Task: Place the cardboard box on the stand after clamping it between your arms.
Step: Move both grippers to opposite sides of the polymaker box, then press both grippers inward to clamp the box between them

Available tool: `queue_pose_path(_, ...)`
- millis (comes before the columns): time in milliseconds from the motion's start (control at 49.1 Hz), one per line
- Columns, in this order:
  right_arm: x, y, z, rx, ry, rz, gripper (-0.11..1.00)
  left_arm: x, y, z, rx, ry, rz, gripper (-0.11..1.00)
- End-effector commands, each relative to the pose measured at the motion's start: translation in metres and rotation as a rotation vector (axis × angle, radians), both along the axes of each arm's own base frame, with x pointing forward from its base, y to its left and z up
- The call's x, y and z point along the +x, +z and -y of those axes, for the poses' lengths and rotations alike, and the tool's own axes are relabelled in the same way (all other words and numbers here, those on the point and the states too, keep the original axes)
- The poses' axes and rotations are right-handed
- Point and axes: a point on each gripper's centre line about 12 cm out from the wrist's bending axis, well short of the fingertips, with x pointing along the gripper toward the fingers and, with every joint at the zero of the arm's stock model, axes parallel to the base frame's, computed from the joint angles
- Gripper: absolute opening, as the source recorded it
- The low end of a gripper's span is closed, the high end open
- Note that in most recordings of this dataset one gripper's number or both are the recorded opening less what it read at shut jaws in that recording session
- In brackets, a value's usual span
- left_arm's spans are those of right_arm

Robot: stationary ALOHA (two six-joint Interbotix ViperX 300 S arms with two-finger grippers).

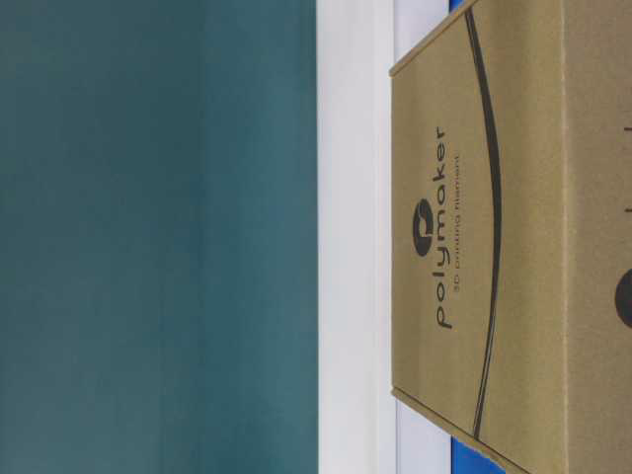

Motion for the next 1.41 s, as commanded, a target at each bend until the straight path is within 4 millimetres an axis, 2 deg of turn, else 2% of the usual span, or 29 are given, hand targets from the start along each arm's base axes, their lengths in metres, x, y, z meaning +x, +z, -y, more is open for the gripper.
queue_pose_path(0, 0.008, 0.003, 0.002, -0.004, -0.003, -0.016, 0.33, 0.01, 0.003, -0.002, 0.004, 0.005, -0.009, 0.02)
queue_pose_path(81, 0.012, -0.005, 0.002, -0.002, -0.003, -0.051, 0.56, 0.017, -0.006, -0.002, 0.007, 0.0, -0.043, 0.18)
queue_pose_path(204, 0.019, -0.018, 0.003, 0.0, -0.006, -0.084, 0.88, 0.028, -0.018, -0.002, 0.003, 0.002, -0.058, 0.55)
queue_pose_path(265, 0.024, -0.025, 0.003, 0.0, -0.008, -0.089, 0.97, 0.032, -0.026, -0.002, -0.002, 0.007, -0.071, 0.71)
queue_pose_path(346, 0.032, -0.034, 0.004, -0.001, -0.007, -0.088, 0.98, 0.038, -0.037, -0.002, -0.003, 0.006, -0.097, 0.87)
queue_pose_path(733, 0.079, -0.073, 0.007, -0.007, -0.002, -0.12, 0.97, 0.074, -0.067, -0.007, 0.0, 0.012, -0.134, 0.86)
queue_pose_path(1018, 0.103, -0.084, 0.009, -0.025, 0.03, -0.111, 0.97, 0.09, -0.091, -0.01, 0.002, 0.011, -0.175, 0.86)
queue_pose_path(1385, 0.122, -0.084, 0.01, -0.031, 0.026, -0.035, 0.97, 0.113, -0.086, -0.012, 0.019, -0.005, -0.141, 0.86)
